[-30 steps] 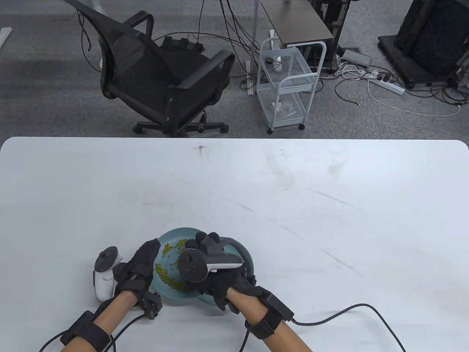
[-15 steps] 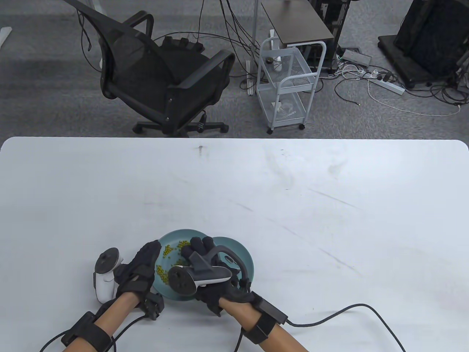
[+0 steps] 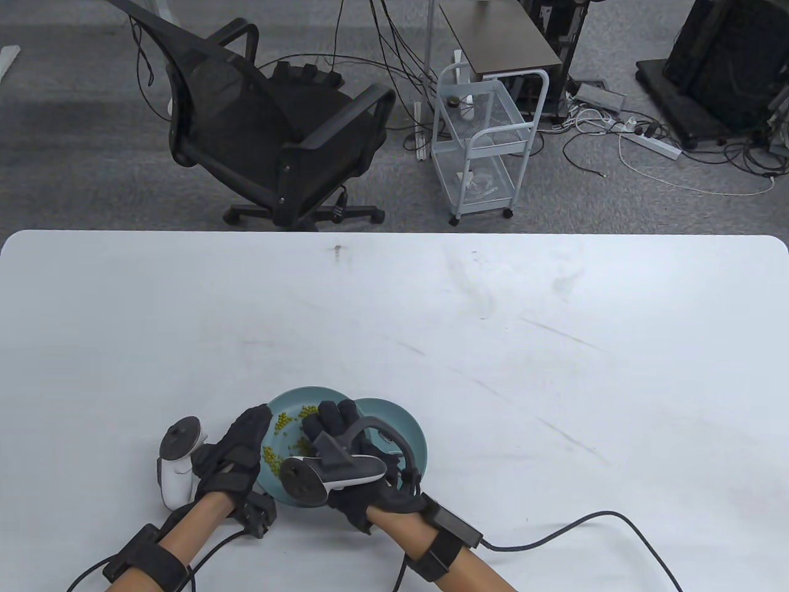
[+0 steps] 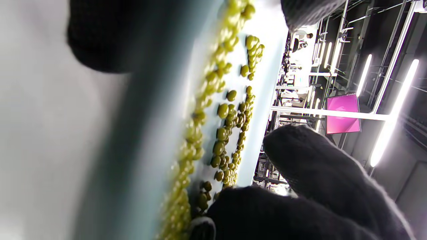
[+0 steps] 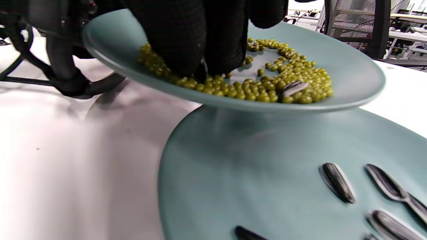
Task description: Pick sunflower seeds with hand pinch into plate
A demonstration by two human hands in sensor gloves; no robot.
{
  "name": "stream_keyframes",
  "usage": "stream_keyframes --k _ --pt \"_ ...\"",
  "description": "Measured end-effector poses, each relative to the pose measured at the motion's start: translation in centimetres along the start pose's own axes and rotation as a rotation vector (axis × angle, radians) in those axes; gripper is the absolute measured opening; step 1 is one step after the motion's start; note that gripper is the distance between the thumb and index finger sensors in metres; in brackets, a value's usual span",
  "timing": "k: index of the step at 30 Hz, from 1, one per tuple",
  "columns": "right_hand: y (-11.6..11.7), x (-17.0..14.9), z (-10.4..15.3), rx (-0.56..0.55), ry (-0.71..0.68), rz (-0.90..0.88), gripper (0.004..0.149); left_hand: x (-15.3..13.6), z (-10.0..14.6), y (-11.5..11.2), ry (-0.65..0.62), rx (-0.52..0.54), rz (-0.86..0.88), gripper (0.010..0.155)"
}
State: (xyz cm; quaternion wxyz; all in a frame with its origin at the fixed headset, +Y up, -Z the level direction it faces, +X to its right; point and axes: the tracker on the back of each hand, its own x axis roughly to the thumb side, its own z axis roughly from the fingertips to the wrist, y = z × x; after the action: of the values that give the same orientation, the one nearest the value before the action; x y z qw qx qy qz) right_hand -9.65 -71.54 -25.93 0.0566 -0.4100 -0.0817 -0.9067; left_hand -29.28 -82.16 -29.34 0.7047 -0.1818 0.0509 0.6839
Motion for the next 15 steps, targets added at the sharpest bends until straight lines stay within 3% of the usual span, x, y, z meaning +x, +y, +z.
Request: stream_keyframes --k 3,15 --pt "-0.01 -0.1 0.09 0.003 0.006 0.0 0.045 -0.04 -0.02 0.01 -0.004 -0.002 -0.001 0.05" --pt "0.16 -0.48 0.09 0.003 -0.017 -0.045 0.038 -0.14 -0.09 -0.26 -0.014 -0.03 -0.009 0.05"
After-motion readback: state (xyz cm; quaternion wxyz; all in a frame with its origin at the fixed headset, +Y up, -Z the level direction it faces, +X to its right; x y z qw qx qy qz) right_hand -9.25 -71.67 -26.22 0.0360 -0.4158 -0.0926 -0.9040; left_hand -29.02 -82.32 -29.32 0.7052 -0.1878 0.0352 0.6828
